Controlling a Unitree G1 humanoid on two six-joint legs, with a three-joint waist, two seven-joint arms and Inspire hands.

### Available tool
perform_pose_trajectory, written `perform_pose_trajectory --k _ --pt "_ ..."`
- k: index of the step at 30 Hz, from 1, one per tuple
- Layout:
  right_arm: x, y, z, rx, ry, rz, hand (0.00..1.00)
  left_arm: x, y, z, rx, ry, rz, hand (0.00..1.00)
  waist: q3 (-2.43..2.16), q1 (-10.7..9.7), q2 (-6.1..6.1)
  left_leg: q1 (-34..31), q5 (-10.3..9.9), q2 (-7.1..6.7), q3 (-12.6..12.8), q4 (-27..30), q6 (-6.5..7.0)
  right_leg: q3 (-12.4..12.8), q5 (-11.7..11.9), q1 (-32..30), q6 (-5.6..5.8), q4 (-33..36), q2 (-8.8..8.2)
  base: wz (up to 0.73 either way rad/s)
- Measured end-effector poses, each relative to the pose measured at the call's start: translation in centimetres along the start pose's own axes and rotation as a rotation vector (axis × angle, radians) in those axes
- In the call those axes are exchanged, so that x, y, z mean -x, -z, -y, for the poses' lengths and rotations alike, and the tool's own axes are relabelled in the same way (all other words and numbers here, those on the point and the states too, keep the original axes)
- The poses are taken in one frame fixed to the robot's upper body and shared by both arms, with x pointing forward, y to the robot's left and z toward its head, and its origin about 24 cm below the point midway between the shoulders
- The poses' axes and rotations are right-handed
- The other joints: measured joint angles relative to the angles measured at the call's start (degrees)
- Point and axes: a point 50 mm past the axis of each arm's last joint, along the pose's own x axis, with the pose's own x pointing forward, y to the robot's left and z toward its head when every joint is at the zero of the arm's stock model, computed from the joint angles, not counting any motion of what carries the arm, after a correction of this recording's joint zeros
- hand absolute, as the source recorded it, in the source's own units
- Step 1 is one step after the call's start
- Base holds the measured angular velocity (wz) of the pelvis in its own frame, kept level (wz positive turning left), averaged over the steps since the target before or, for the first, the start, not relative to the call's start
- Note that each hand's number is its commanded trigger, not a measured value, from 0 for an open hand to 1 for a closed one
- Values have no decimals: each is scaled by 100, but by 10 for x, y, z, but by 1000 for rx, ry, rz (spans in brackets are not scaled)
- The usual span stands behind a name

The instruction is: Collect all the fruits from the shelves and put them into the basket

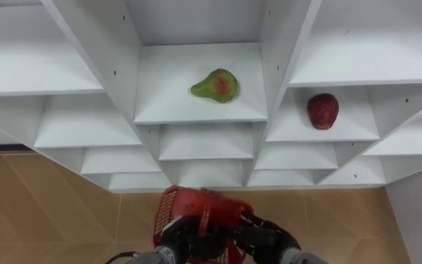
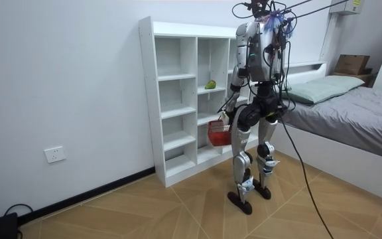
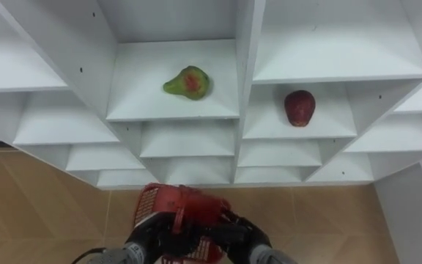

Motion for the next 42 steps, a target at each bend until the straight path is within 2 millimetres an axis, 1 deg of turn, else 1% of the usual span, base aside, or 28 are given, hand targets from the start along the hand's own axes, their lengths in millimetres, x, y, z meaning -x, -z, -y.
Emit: perform_pose_trajectory --k 5,14,28,32,33,38,41,42 --pt "0 0 0 5 -1 -2 0 0 1 1 0 -9 -4 100 2 -1 1 0 0 3 -1 -4 0 -7 1 1 -1 -2 2 0" --pt "1 4 1 70 -4 -25 0 1 3 -1 -24 -34 -16 100 14 -12 -15 -8 -2 7 -1 6 0 13 2 -8 -3 29 0 0" --pt "1 6 1 71 -2 -30 0 2 4 -6 -35 -84 -18 100 7 -27 -20 -8 -1 3 -6 17 0 -6 2 -9 -3 35 -6 0" --pt "1 6 1 74 -5 -30 0 3 6 -9 -12 -117 -21 100 -18 -3 -65 25 0 2 20 22 1 -2 1 1 -2 57 -14 -2" --pt "1 6 1 78 -6 -30 0 4 8 -10 -11 -129 -27 100 -33 -10 -89 52 0 2 31 22 1 1 1 14 -3 76 -20 -5" --pt "1 5 1 121 -8 -36 0 5 13 -14 -10 -161 -45 100 -37 -9 -111 228 0 -9 30 11 3 6 -7 190 5 76 -25 0" --pt "1 5 0 144 -12 -42 0 9 19 -17 4 -184 -58 100 -53 -8 -138 323 6 -2 31 -69 3 6 -7 280 5 39 -11 0" --pt "1 6 -2 145 -23 -37 0 10 22 -19 13 -196 -62 100 -68 -13 -154 358 8 0 32 -69 0 7 -7 309 4 28 -6 0"
